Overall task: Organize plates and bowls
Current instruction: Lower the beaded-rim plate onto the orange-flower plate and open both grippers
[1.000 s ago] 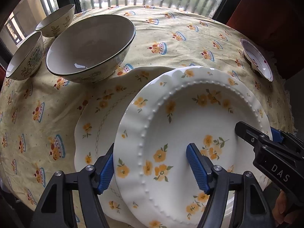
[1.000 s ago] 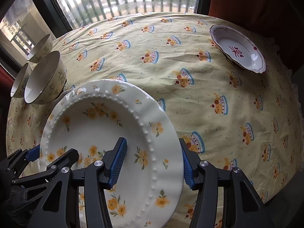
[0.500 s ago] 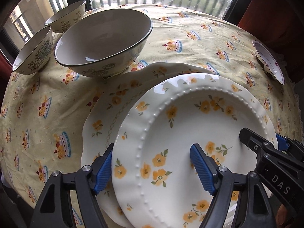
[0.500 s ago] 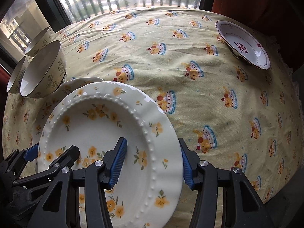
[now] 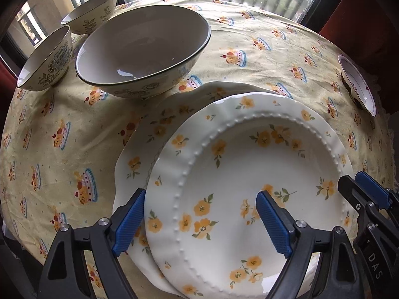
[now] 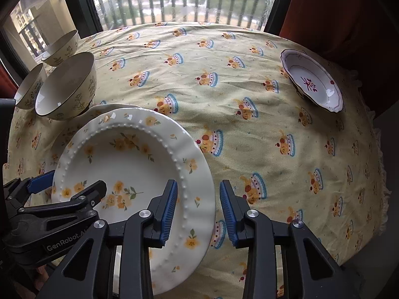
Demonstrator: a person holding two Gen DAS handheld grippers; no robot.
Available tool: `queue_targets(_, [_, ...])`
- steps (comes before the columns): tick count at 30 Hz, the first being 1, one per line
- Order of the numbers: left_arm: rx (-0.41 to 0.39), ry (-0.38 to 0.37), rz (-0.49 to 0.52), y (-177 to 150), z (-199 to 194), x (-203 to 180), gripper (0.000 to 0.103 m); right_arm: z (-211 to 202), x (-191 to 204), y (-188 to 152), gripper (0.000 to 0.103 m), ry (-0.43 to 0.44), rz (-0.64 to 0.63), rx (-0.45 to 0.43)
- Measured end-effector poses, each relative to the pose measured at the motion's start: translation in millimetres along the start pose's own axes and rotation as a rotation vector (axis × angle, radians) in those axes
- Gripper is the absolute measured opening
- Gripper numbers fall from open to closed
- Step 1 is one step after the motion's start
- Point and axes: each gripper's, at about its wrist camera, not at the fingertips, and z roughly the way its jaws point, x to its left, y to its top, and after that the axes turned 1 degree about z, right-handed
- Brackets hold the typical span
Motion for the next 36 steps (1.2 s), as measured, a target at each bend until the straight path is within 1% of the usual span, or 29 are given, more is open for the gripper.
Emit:
queue_targets(1, [0.006,-0.013,-0.007,-0.2,-1.5,2.0,0.089,1.2,1.3,-0.1,0.031,-0.008,-0.008,0.006])
queue_targets(2, [0.006,-0.024,-0.013,-1.2,-3.6,3.7,0.089,2.6,2.0,-0.4,0.029,-0.002,-0.009,0.010])
queue_targets(7, [0.005,-0.023,-0.005,-5.9,-11.4,8.0,0.089,9.0,7.5,2.0,0.029,0.001,-0.004,0.020])
queue_targets(12, [-0.013,-0.022,0.009,-8.1,-18.9,14.2,0.089,17.6,12.5,6.2,0.029,0.016,0.008,0.037])
queue_targets(22, [-0.011,-0.016,0.015,-5.8,-18.8,15.7,0.090,22.7,21.2,15.0,0.029,0.008,-0.001,0.029])
queue_targets(26, [-0.011,-0.010,0.025,-5.9,-17.4,13.0,0.090,23.0,19.4,16.6,0.029,0.014,0.018,0.036])
queue_targets(28, [-0.008,-0.013,0.028,-5.1,-16.8,12.5,0.090,21.4,17.6,16.9,0.029,0.028,0.043,0.041])
queue_targets(30, [-0.006,-0.024,0.024,-4.4,-17.4,14.9,0.090,17.8,17.5,17.6,0.029,0.073,0.068,0.047])
queue_targets(31, [-0.003,-0.029,0.021,-4.2,-17.8,16.4,0.090,15.2,18.6,17.5,0.030,0.084,0.077,0.048])
queue_targets(33, [-0.017,-0.041,0.027,-4.3,-22.7,19.0,0.090,8.6,21.4,17.0,0.037,0.097,0.088,0.039])
queue_targets(36, [-0.070,-0.041,0.074,-5.2,-36.9,17.3,0.090,-6.1,23.0,15.6,0.053,0.110,0.121,0.003])
